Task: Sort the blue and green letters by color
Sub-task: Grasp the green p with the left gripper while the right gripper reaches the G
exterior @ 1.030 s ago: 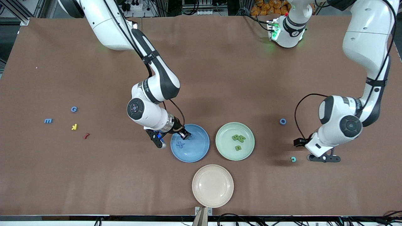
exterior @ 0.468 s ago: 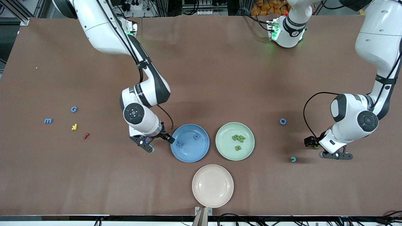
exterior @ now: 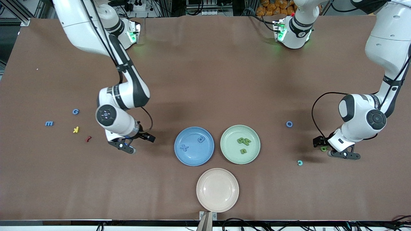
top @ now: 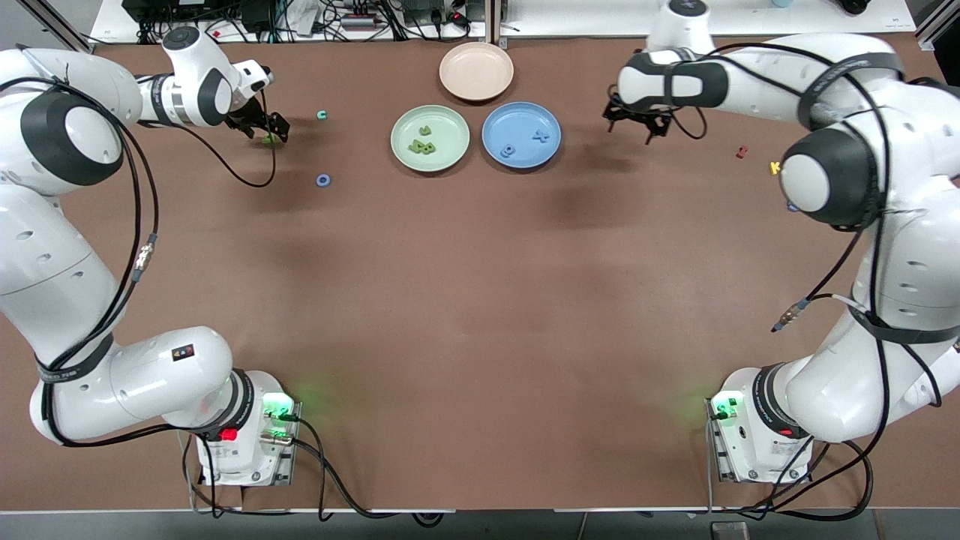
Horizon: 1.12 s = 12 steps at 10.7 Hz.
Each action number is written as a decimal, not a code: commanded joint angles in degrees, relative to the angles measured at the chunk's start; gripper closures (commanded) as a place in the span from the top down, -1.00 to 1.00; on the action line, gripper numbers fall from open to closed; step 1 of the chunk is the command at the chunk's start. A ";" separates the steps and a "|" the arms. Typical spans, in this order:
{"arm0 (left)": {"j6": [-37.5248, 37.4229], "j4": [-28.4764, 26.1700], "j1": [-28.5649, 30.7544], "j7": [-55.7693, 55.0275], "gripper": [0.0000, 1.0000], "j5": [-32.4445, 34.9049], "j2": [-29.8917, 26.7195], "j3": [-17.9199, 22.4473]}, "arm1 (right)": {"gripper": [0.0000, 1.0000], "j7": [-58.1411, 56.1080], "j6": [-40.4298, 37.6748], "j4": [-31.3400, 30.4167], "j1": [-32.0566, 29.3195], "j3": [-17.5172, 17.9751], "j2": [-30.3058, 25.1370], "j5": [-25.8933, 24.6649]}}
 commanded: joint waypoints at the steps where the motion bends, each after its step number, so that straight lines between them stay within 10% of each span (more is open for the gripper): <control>1: 2.22 -0.74 1.39 0.65 1.00 1.50 0.72 -1.07 | 1.00 -12.94 3.76 -13.74 -6.35 0.60 -10.04 -1.20; 3: 2.49 -0.57 1.56 0.65 0.85 1.41 0.99 -1.07 | 1.00 -23.49 6.39 -20.25 -12.14 0.25 -15.23 -1.38; 7: 2.58 -0.48 1.83 0.74 -0.15 1.41 1.43 -1.07 | 1.00 -52.92 6.49 -22.13 -30.24 -0.02 -15.08 -2.61; 12: 2.49 -0.04 1.22 0.39 -0.67 1.41 1.08 -1.07 | 1.00 -56.06 13.16 -22.56 -36.26 -0.02 -9.90 -8.15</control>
